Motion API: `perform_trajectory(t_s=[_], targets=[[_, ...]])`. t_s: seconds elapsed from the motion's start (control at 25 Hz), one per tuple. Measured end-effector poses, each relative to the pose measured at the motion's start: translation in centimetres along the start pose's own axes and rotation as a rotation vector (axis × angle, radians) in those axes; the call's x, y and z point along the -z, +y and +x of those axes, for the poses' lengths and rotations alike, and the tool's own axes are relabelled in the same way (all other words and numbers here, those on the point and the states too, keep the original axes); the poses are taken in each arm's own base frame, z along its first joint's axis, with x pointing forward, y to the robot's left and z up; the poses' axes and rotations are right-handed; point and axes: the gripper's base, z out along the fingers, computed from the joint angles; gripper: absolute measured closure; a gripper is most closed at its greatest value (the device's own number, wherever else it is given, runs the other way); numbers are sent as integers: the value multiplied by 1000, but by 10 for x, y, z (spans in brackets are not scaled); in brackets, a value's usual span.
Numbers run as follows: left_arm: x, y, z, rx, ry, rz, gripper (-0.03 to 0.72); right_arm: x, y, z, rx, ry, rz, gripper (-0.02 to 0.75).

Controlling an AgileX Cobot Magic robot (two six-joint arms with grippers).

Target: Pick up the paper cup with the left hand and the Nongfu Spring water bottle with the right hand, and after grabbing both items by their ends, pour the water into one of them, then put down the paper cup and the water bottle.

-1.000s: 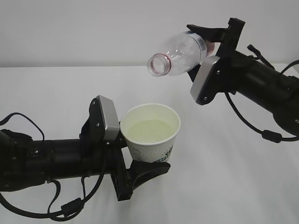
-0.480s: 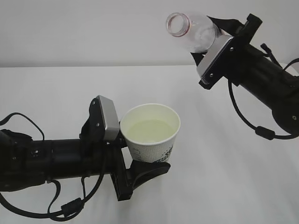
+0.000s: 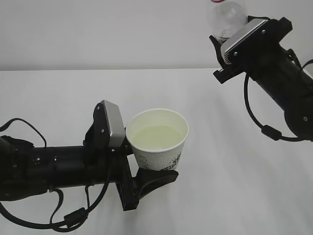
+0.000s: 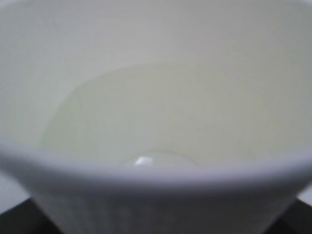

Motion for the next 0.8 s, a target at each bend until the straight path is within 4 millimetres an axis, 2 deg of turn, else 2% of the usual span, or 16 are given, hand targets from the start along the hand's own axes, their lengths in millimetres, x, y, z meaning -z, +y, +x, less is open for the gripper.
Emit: perform_trajectory(t_s=[0.44,0.8], targets=[[0,1,0,6,-3,-11,133,1,-7,6,-174,62,85,207],[0,2,0,14,1,-25,133,3,-8,22,-290,229,133,207]])
